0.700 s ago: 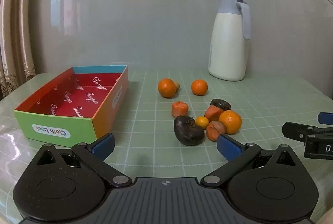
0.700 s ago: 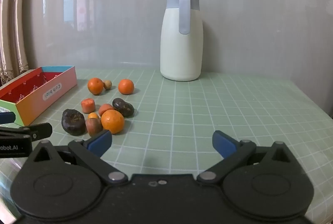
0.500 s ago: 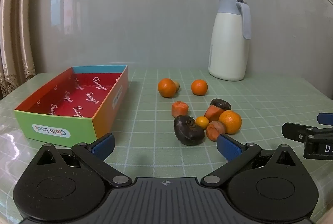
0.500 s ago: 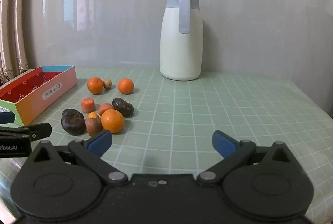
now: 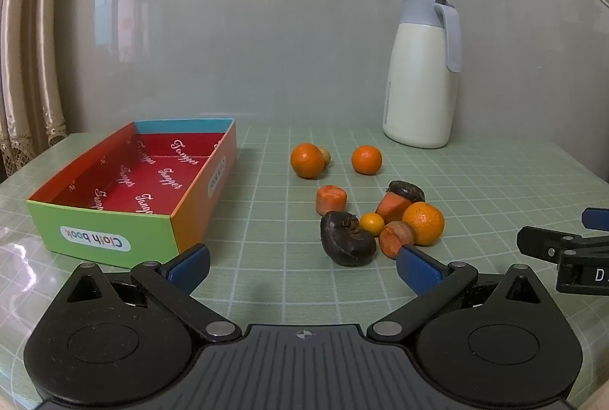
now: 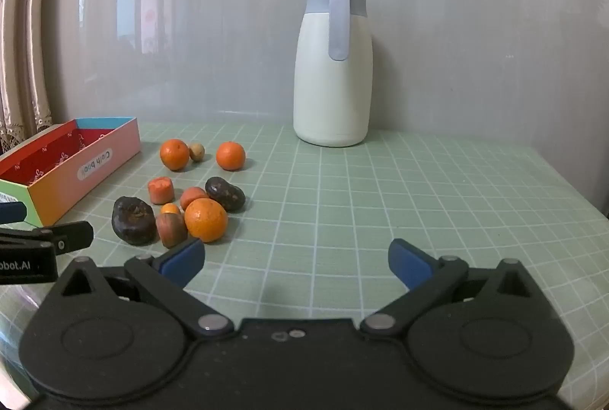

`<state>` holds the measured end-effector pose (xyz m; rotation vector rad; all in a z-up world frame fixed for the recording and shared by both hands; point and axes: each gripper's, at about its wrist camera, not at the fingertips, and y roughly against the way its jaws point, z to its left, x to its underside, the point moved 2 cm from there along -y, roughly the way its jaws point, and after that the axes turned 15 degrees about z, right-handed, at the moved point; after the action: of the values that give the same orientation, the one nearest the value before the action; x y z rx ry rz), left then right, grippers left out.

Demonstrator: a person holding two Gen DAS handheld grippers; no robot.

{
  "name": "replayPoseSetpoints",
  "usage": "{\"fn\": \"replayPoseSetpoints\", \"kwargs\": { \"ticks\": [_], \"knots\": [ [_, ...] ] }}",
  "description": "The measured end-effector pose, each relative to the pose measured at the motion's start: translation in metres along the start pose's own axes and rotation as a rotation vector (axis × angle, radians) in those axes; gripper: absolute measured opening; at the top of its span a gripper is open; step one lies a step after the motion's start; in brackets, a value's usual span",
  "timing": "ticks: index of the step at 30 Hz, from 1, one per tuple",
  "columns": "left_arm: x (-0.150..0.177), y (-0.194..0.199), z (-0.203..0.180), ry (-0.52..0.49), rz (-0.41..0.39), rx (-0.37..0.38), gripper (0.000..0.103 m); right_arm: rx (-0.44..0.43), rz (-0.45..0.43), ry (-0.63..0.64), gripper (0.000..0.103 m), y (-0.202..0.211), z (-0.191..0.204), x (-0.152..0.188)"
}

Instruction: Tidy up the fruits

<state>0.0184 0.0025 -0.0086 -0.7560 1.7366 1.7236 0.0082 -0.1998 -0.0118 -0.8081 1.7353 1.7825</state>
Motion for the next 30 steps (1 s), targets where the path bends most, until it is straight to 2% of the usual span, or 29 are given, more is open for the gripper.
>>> {"fn": "replayPoseSetpoints", "kwargs": {
  "ticks": [30],
  "knots": [
    [0.0003, 0.0011, -0.0001, 0.002, -0.003, -0.003, 0.103, 0.003, 0.009, 0.004, 0.103, -0.0013, 0.0007, 0.0008]
  ]
}}
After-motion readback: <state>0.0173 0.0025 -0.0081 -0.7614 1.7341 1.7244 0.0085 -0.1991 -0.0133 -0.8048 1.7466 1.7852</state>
